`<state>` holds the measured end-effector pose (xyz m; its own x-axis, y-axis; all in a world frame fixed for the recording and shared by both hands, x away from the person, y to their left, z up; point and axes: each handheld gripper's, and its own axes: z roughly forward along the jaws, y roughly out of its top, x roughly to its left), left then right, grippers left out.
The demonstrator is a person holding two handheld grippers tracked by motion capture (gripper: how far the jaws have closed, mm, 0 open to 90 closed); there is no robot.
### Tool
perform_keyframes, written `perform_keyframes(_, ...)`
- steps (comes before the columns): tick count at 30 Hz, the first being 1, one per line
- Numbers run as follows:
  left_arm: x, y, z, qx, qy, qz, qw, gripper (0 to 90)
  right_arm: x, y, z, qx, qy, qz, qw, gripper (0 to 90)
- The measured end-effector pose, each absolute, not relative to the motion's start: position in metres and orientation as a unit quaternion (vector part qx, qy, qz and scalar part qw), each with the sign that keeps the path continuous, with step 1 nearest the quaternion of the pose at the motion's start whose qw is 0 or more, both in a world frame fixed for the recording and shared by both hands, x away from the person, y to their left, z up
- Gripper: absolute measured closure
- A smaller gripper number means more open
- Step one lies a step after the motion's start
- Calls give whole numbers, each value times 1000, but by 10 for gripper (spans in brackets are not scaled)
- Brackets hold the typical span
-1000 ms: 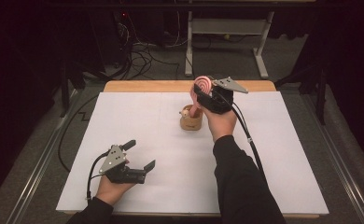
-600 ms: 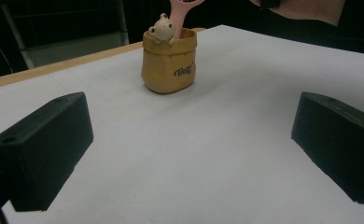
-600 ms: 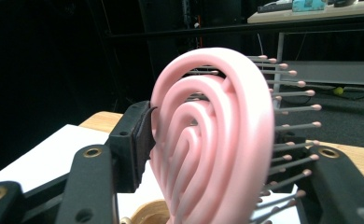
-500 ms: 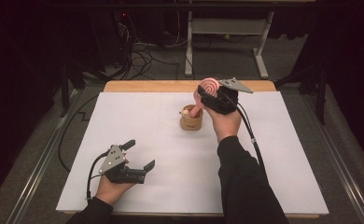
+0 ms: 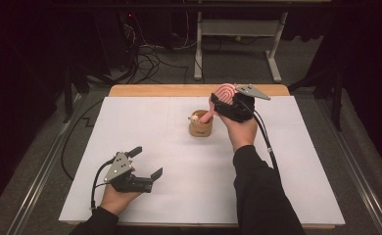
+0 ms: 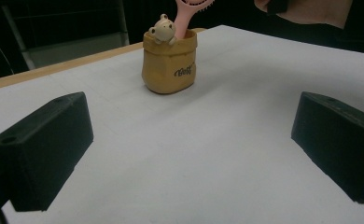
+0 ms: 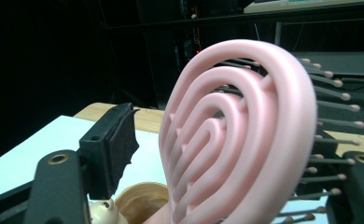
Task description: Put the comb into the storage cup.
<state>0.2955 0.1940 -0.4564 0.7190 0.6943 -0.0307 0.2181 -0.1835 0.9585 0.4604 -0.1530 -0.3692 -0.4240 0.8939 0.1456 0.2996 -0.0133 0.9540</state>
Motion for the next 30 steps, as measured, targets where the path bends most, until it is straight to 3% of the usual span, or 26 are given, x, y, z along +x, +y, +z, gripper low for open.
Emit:
perform_keyframes(9, 295, 195, -456, 739, 308, 214, 560, 0, 462, -159, -371, 462, 653, 539, 263, 157)
perform_keyframes(30, 296, 195, -456, 739, 308, 212, 559, 0, 463, -163, -376, 457, 666, 530, 260, 26)
